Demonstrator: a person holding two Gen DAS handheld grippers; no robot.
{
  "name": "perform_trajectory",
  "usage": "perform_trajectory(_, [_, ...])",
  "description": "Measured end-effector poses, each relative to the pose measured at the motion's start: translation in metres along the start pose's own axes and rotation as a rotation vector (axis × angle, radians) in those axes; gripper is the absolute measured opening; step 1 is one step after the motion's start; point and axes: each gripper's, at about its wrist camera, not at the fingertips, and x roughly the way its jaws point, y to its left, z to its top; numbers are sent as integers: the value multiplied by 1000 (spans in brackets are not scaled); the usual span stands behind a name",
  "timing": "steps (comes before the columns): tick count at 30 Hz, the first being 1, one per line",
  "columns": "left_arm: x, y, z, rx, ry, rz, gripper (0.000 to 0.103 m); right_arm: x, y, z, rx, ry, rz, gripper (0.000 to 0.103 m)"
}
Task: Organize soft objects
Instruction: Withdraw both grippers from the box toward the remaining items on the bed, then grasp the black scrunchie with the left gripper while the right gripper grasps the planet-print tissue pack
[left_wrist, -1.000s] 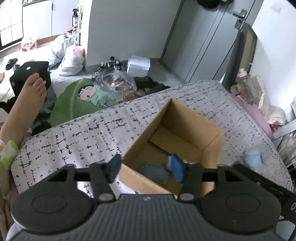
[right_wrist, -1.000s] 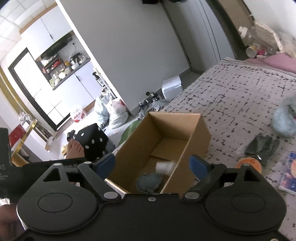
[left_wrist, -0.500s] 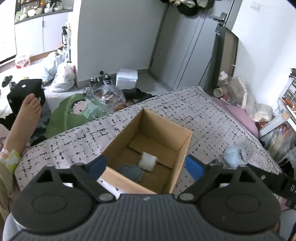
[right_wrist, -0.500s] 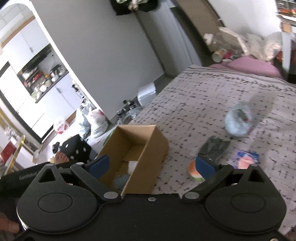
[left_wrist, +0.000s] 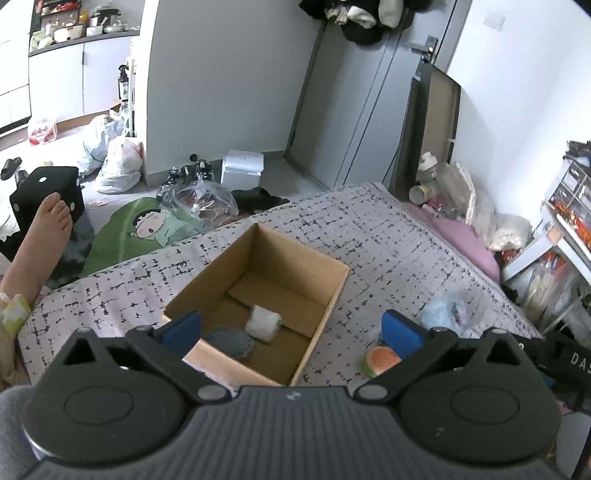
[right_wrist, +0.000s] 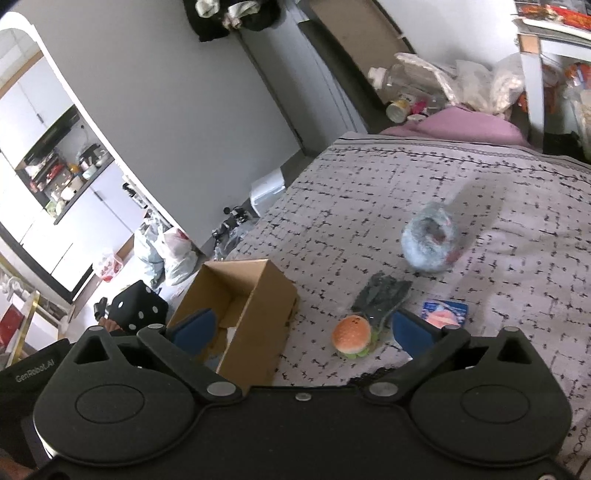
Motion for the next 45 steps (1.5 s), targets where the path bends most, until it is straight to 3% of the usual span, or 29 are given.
perform_trajectory(15, [-1,-48,-21,60,32,29,103,-13,-58,7,141,11,-10,103])
perform_trajectory(31, [52,-90,-53,88,138,60,102,18,-97,-3,338,97,-18,103])
perform_trajectory(40, [89,-95,-68,9,230,-1,99,39,-118,-8,454,134,-74,103])
perform_trajectory(45, [109,-103,-83,4,286,-55,89,47,-124,-9,476,142,-95,103])
